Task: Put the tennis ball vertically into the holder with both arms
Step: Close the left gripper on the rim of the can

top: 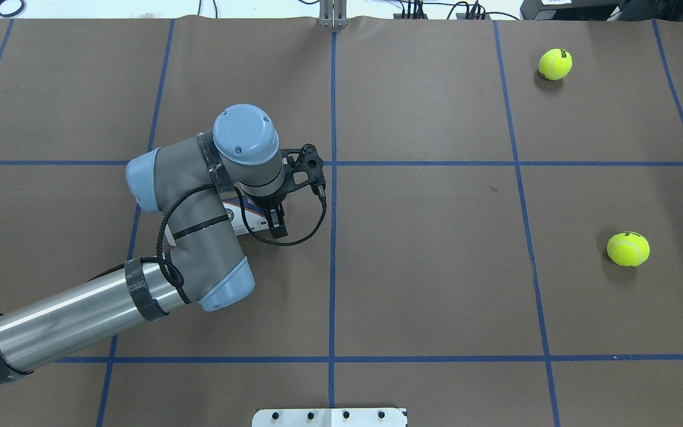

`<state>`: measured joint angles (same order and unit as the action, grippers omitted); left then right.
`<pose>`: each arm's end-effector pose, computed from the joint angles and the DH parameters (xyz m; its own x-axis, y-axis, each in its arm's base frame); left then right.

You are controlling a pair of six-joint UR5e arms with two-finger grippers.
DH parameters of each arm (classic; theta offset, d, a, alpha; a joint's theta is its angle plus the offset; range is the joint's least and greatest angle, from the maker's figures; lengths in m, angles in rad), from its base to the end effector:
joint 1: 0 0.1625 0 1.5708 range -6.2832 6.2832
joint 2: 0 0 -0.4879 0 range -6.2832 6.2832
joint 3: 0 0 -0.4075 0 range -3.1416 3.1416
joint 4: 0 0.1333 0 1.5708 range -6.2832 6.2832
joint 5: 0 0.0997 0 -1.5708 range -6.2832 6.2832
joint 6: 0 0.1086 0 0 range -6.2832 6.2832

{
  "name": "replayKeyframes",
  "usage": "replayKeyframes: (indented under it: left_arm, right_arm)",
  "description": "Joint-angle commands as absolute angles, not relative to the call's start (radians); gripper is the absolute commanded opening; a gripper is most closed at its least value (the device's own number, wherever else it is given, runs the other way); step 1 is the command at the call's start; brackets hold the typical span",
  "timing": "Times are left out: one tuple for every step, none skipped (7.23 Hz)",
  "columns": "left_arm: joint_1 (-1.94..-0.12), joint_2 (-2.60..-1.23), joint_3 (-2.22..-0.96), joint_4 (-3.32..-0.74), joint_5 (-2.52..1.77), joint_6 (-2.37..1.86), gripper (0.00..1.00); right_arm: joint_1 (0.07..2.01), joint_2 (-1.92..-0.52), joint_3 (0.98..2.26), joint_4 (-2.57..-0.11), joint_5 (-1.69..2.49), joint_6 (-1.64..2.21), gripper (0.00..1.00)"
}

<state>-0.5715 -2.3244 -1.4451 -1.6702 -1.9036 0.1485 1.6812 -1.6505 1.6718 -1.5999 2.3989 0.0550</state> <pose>0.6253 -0.5184 0.2893 0.2320 0.9622 -0.1430 -0.6700 0.2646 0.6936 0.1045 -0.4590 0.7144 0.6645 0.1347 0.7351 -0.1469 0.9880 -0.0483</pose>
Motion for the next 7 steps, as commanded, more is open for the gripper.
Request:
replayKeyframes:
  left_arm:
    - [-0.572,-2.326,-1.46,-1.666,-1.902,0.147,0.62]
    - [-0.575,-2.326,-1.466,-1.664,-1.902,0.147,0.47]
    - [-0.589,-2.324,-1.492,-1.661,-1.901,0.149,0.45]
    - [-0.61,-2.325,-1.537,-1.661,-1.901,0.149,0.45]
    - [-0.621,-2.324,-1.581,-1.664,-1.899,0.138,0.45]
    - [-0.627,-2.324,-1.639,-1.669,-1.882,0.129,0.45]
    - [-0.637,-2.322,-1.675,-1.693,-1.881,0.047,0.45]
  right_arm:
    - [1.681,-1.651,1.671,-1.6,2.396,0.055,0.99]
    - [1.681,-1.651,1.671,-1.6,2.396,0.054,0.99]
    - [1.681,-1.649,1.672,-1.6,2.398,0.055,0.99]
    - [1.681,-1.649,1.677,-1.6,2.398,0.055,0.99]
    - [1.681,-1.648,1.681,-1.6,2.398,0.055,0.99]
    - [1.681,-1.644,1.681,-1.598,2.398,0.055,0.99]
    - [1.681,-1.638,1.683,-1.598,2.398,0.057,0.99]
